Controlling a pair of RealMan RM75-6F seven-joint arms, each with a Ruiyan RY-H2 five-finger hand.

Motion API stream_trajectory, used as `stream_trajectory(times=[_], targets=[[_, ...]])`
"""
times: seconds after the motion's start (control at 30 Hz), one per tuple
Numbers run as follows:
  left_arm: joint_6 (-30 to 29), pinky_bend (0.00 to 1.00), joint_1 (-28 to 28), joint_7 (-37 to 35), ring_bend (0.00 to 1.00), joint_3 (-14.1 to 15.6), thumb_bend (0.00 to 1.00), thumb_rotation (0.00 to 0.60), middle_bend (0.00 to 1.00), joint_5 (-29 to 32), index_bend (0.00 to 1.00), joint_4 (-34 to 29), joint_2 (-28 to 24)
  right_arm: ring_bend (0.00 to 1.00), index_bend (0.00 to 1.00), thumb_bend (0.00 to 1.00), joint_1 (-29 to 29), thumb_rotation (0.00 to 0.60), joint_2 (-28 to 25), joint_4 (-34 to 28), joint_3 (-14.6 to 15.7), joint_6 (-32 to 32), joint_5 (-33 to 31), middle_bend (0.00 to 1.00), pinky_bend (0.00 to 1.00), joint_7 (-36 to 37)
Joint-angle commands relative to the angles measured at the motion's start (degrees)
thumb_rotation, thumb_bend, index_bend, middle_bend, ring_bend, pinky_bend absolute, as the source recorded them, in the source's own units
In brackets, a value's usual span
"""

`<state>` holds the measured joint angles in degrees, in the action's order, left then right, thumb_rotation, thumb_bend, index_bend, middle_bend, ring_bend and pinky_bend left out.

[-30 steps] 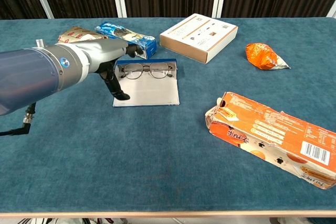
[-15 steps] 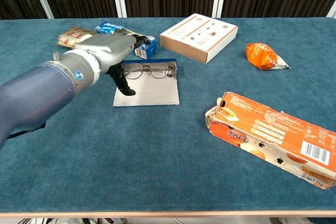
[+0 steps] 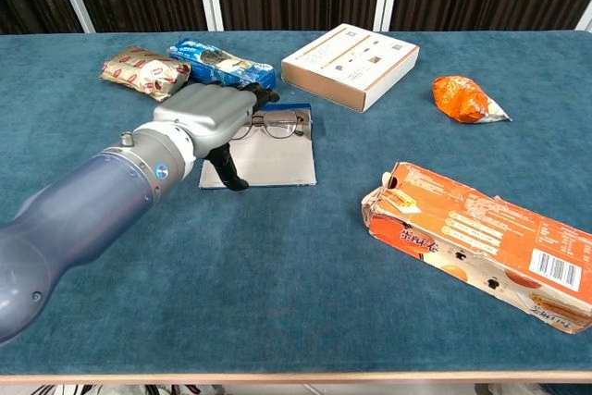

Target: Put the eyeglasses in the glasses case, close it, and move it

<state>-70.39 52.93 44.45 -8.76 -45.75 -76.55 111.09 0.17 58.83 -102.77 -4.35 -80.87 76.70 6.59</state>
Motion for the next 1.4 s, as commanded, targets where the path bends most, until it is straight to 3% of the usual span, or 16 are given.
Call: stream_trajectory(times=[0.03, 0.57, 1.4], targets=[[0.34, 0.0, -0.47, 0.22, 0.0, 0.28, 0.15, 0.6, 0.0, -0.7, 0.0, 1.24, 0.79, 0.13, 0.09, 0.26, -0.01, 0.6, -0.01, -0.01, 0.01, 0.0, 0.03, 0.04, 0.16, 0.05], [1.23, 0.0, -1.91, 0.98, 0.0, 0.04, 0.15, 0.6, 0.0, -5.07, 0.0, 7.82, 4.36, 0.13, 0.09, 0.26, -0.02, 0.6, -0.06, 0.01, 0.03, -0.01, 0.13, 0.04, 0.16, 0.39], [3.59, 0.0, -3.59, 1.54, 0.0, -2.24, 0.15, 0.6, 0.0, -8.32, 0.0, 12.03, 6.84, 0.13, 0.09, 0.26, 0.02, 0.6, -0.09, 0.07, 0.02, 0.09, 0.17, 0.04, 0.16, 0.69]])
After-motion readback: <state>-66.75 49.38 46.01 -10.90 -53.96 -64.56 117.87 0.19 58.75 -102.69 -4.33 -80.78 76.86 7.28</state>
